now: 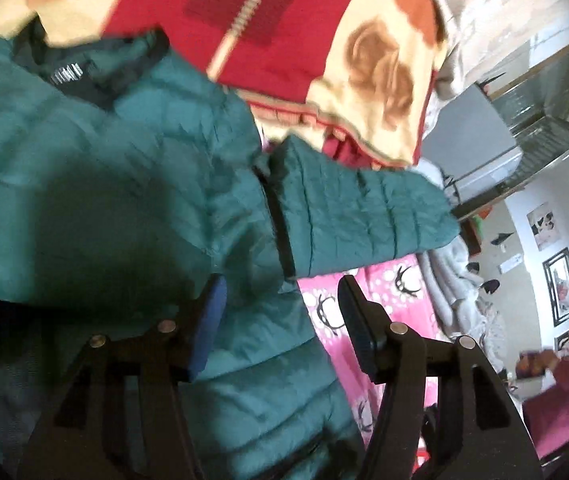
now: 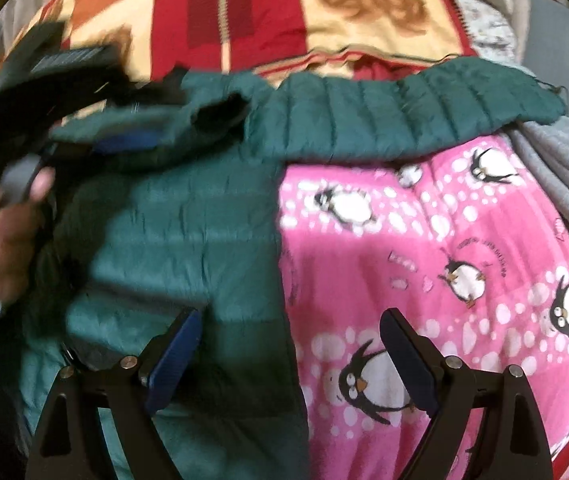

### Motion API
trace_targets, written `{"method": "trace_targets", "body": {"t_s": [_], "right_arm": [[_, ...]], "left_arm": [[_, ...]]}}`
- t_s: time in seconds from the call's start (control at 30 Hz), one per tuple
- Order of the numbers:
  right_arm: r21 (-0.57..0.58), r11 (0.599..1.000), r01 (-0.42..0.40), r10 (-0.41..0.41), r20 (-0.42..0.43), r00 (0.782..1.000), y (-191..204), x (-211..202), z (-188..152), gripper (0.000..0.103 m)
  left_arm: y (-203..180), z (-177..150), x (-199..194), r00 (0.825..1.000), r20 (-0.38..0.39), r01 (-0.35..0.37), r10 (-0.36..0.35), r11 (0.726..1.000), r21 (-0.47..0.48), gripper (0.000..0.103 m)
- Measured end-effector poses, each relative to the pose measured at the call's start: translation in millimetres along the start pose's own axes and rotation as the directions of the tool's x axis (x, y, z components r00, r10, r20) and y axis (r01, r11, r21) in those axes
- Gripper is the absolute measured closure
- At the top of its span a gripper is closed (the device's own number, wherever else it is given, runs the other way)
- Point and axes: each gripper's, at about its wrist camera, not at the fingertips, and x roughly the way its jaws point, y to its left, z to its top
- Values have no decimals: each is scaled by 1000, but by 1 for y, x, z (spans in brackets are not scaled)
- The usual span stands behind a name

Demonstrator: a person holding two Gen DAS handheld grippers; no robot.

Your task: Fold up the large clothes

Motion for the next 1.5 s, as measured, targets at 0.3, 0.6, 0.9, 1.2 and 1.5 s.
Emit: {"method": "trace_targets", "body": {"t_s": [0.3,0.6,0.9,1.2,1.5], "right_arm": [[4,997,-81,78,198,977,45,-16,50,14],[-147,967,-207,241,279,929,121,33,121,17],[-34,959,-282,283,7,959,99,128,140,22],[-31,961,-275,274,-41,961,87,150,135,20],[13,961,-277,274,109,955,86,101,148,20]], "left_arm": [[110,36,-123,906,223,-334,358,932,-142,45],[169,59,-149,792,311,-478,525,851,-220,45],[193,60,-117,741,230,-604,631,775,-185,45],[203,56,-105,713,194,-650,674,738,-181,39],[154,45,-137,743,298,-588,599,797,-138,39]]}}
